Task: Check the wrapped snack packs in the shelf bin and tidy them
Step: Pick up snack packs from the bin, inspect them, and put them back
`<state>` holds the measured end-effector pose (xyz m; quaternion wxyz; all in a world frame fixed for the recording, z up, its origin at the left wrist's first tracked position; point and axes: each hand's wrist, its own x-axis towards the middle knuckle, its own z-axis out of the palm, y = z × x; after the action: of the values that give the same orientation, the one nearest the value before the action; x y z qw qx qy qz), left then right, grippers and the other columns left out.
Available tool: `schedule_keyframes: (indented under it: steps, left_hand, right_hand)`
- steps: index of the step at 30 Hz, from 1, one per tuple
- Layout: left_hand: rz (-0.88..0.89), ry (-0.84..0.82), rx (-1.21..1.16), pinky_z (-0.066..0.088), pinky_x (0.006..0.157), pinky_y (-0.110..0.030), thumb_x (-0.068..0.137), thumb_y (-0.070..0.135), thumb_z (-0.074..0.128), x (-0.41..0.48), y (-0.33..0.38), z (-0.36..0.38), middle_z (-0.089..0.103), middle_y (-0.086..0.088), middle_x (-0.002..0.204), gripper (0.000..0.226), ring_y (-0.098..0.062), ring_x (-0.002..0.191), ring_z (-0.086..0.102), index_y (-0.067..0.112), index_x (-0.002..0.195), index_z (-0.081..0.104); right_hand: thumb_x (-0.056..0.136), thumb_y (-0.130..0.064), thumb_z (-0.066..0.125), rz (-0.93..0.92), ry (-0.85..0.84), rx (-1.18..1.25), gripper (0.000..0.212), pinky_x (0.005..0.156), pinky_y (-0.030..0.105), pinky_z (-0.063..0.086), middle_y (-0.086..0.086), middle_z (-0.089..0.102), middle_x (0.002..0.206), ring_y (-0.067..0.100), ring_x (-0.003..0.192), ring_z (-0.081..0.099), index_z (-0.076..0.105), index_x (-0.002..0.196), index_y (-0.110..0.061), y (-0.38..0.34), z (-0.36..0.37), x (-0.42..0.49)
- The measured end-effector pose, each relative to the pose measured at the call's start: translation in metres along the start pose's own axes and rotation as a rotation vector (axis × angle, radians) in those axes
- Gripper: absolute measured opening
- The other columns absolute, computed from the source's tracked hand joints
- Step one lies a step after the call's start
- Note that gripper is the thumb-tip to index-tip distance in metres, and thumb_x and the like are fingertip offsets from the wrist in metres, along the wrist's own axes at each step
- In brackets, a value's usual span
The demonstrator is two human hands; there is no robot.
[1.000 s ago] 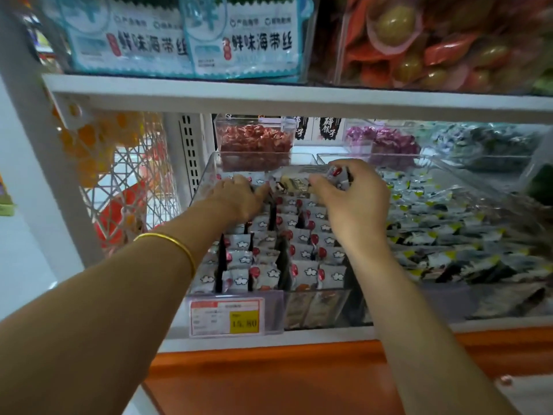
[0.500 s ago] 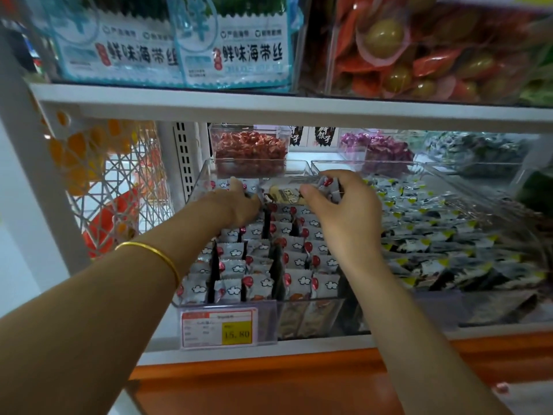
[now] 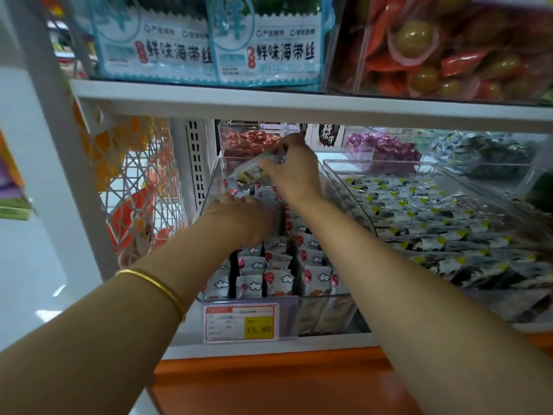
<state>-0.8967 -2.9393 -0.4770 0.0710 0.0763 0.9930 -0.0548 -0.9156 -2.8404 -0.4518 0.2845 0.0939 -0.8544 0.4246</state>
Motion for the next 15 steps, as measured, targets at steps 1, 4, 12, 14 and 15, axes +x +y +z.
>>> schedule_keyframes:
  steps: [1, 4, 12, 14, 15]
  left_hand:
    - [0.016, 0.001, 0.021, 0.016, 0.113, -0.054, 0.099, 0.047, 0.013, 0.0, 0.0, 0.001, 0.011, -0.013, 0.156, 0.057, -0.043, 0.14, 0.005, 0.021, 0.15, 0.012]
    - [-0.01, 0.001, 0.016, 0.019, 0.11, -0.05, 0.098, 0.048, 0.013, -0.002, -0.001, 0.001, 0.012, -0.014, 0.156, 0.06, -0.04, 0.14, 0.009, 0.019, 0.15, 0.01]
    - [0.025, 0.179, 0.266, 0.004, 0.117, -0.048, 0.098, 0.049, 0.016, -0.04, -0.006, -0.012, 0.009, -0.018, 0.156, 0.064, -0.035, 0.143, 0.0, 0.01, 0.149, 0.011]
    - [-0.012, 0.263, 0.308, 0.0, 0.116, -0.048, 0.097, 0.049, 0.014, -0.053, -0.018, -0.01, 0.001, -0.018, 0.156, 0.067, -0.034, 0.144, -0.005, 0.007, 0.149, 0.003]
    - [-0.042, 0.283, 0.266, -0.001, 0.115, -0.047, 0.098, 0.048, 0.013, -0.06, -0.023, -0.006, -0.004, -0.018, 0.156, 0.068, -0.033, 0.143, -0.008, 0.005, 0.148, -0.002]
  right_hand:
    - [0.085, -0.015, 0.066, -0.005, -0.031, -0.007, 0.018, 0.054, 0.011, 0.036, -0.005, 0.05, 0.075, 0.005, 0.066, 0.045, 0.053, 0.093, -0.006, -0.001, 0.007, 0.005]
    - [0.084, -0.017, 0.067, -0.038, -0.127, -0.078, 0.02, 0.06, 0.012, 0.038, -0.002, 0.051, 0.077, 0.009, 0.07, 0.049, 0.052, 0.092, -0.006, -0.001, 0.022, 0.017]
    - [0.084, -0.014, 0.063, -0.09, -0.24, -0.203, 0.015, 0.054, 0.022, 0.033, -0.001, 0.049, 0.075, 0.011, 0.068, 0.047, 0.049, 0.089, -0.013, 0.003, 0.026, 0.027]
    - [0.084, -0.014, 0.063, -0.116, -0.287, -0.221, 0.016, 0.05, 0.02, 0.029, -0.001, 0.05, 0.079, 0.012, 0.071, 0.046, 0.05, 0.093, -0.013, 0.0, 0.028, 0.03]
    - [0.084, -0.016, 0.063, -0.142, -0.309, -0.243, 0.018, 0.051, 0.019, 0.029, 0.0, 0.052, 0.084, 0.013, 0.074, 0.047, 0.052, 0.098, -0.012, -0.003, 0.029, 0.031]
